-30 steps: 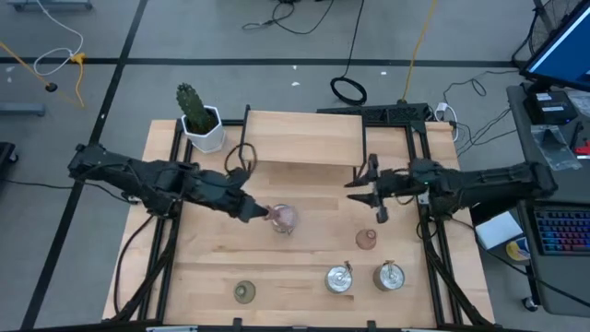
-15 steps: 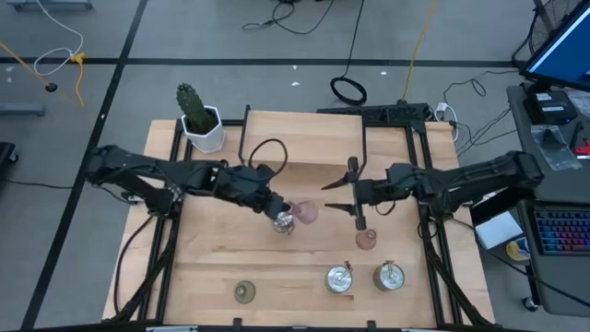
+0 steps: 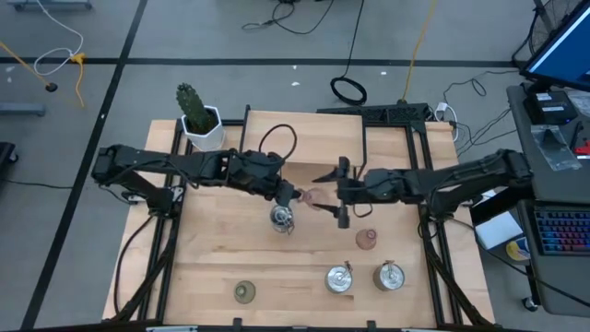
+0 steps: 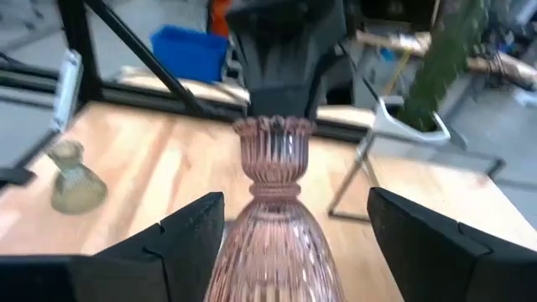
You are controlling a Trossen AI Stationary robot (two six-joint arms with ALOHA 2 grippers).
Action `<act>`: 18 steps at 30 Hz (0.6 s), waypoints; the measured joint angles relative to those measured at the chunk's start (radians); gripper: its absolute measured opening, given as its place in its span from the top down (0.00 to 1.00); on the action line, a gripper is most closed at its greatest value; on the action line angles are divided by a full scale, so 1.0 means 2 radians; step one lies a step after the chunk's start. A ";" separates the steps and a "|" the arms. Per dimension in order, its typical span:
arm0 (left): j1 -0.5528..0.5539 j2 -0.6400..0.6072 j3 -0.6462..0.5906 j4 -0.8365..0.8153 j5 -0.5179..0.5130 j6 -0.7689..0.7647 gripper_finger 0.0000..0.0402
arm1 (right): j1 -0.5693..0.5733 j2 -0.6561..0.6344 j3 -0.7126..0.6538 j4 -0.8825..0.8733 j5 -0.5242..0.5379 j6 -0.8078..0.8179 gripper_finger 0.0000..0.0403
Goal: Pick & Place candle stick holders
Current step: Put the left red candle holder on the shelf
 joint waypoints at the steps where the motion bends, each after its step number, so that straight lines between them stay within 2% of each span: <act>1: 0.000 0.000 0.000 0.000 -0.001 0.001 0.96 | 0.000 0.006 0.011 -0.014 0.005 0.001 0.28; 9: -0.001 0.000 0.000 0.001 -0.009 0.005 0.96 | -0.007 0.048 0.072 -0.059 0.014 0.000 0.28; 18: -0.001 0.000 0.000 0.000 -0.015 0.010 0.96 | -0.006 0.081 0.099 -0.075 0.012 0.005 0.28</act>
